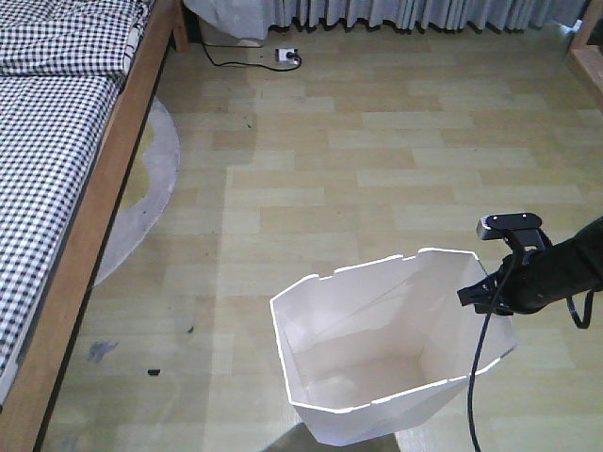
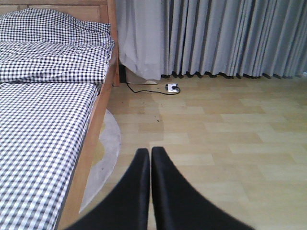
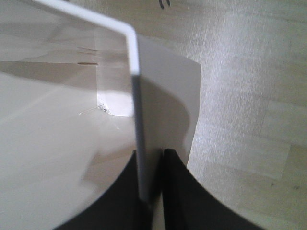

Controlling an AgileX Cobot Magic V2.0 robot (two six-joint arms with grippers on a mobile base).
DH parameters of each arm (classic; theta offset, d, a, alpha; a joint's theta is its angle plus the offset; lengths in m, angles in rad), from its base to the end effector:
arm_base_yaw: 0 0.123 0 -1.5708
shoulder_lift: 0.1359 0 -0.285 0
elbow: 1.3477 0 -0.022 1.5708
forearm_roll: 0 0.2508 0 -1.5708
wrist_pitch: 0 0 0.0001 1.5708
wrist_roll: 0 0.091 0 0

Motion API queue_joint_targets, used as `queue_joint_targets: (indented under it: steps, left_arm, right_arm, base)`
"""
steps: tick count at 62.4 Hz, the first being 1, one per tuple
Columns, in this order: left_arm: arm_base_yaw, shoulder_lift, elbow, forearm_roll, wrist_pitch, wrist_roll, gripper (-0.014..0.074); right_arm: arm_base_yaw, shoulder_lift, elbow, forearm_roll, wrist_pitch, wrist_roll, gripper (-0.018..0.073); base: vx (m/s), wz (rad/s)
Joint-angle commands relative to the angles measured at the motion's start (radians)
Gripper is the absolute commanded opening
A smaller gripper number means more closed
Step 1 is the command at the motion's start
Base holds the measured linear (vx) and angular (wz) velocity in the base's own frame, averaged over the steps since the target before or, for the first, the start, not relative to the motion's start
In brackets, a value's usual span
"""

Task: Move trash bin to bedside with robot
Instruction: 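Carry the bin in the right gripper to the floor beside the bed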

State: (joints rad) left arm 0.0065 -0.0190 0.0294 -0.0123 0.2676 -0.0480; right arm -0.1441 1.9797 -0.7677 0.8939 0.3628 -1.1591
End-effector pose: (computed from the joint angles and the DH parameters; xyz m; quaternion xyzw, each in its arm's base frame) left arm 0.0546 0.0001 0.1801 -0.0246 0.7709 -0.0182 0.6363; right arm 0.2947 -0.0173 0.0645 -0.0906 0.9805 0.1125 0.1330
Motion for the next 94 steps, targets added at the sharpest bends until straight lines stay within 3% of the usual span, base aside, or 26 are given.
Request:
queue_joint_targets:
  steps: [1, 94]
  left_arm:
    - [-0.003, -0.01, 0.029, -0.004, -0.074, -0.008, -0.0006]
    - [-0.003, -0.01, 0.029, -0.004, -0.074, -0.008, -0.0006]
  right_arm:
    - [-0.002, -0.069, -0.022, 0.059, 0.077, 0.011, -0.0007]
    - [-0.002, -0.069, -0.022, 0.059, 0.077, 0.011, -0.0007]
  base:
    - [0.39, 0.06]
    - [0.4, 0.01]
